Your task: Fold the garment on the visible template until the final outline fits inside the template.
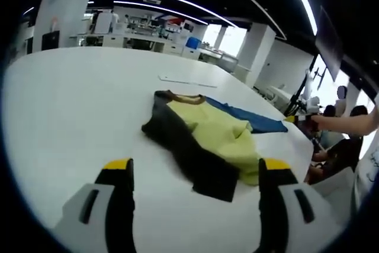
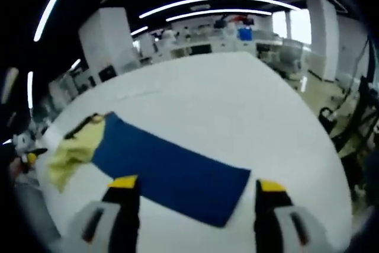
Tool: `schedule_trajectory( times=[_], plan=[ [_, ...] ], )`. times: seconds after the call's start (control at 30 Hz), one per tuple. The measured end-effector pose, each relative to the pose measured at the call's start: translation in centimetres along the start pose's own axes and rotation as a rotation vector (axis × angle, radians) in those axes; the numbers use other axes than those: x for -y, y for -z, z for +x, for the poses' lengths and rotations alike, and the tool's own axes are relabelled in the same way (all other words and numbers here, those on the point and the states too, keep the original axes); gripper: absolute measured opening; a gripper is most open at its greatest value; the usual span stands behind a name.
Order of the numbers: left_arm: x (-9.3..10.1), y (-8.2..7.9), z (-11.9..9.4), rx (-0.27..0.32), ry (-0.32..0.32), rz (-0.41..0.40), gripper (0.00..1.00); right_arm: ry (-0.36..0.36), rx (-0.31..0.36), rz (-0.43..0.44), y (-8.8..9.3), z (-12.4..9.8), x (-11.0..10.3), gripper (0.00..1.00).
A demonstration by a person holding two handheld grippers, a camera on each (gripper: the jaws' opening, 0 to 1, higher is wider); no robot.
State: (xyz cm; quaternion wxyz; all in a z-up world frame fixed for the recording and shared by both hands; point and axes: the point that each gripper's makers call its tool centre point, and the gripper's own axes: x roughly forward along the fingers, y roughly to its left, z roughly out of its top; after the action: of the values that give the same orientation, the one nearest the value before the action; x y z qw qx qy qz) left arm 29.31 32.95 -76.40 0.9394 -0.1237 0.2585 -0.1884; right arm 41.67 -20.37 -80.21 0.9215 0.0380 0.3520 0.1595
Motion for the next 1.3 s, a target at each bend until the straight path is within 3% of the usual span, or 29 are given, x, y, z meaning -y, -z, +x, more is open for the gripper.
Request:
schedule_trajectory(
  times=[0.27, 0.5, 0.7, 0.83, 1.03, 1.13, 1.3],
  plan=[
    [0.1, 0.2, 0.1, -0.004, 0.008, 0.01, 0.84, -0.104, 0.023, -0.033, -0.6, -0.9, -3.4, 0.99],
    [0.9, 1.8, 0.3, -0.056, 0.022, 0.066, 0.83, -0.167, 0.027, -0.087, -0.7, -1.6, -6.3, 0.99],
    [2.9, 3.1, 0.7, -0.107, 0.059, 0.16, 0.76, -0.206, 0.03, -0.113, -0.4, -2.1, -8.5, 0.99],
    [4.1, 3.6, 1.3, -0.12, 0.087, 0.172, 0.73, -0.22, 0.031, -0.117, -0.3, -2.3, -9.2, 0.99],
    [5.8, 4.8, 2.1, -0.17, 0.13, 0.268, 0.56, -0.237, 0.031, -0.121, 0.0, -2.8, -9.9, 0.99],
    [6.0, 5.3, 2.6, -0.191, 0.142, 0.316, 0.42, -0.239, 0.027, -0.12, 0.3, -2.9, -10.1, 0.97],
    [6.3, 7.0, 3.7, -0.246, 0.156, 0.34, 0.37, -0.245, 0.023, -0.11, 0.5, -2.9, -10.2, 0.97]
  ],
)
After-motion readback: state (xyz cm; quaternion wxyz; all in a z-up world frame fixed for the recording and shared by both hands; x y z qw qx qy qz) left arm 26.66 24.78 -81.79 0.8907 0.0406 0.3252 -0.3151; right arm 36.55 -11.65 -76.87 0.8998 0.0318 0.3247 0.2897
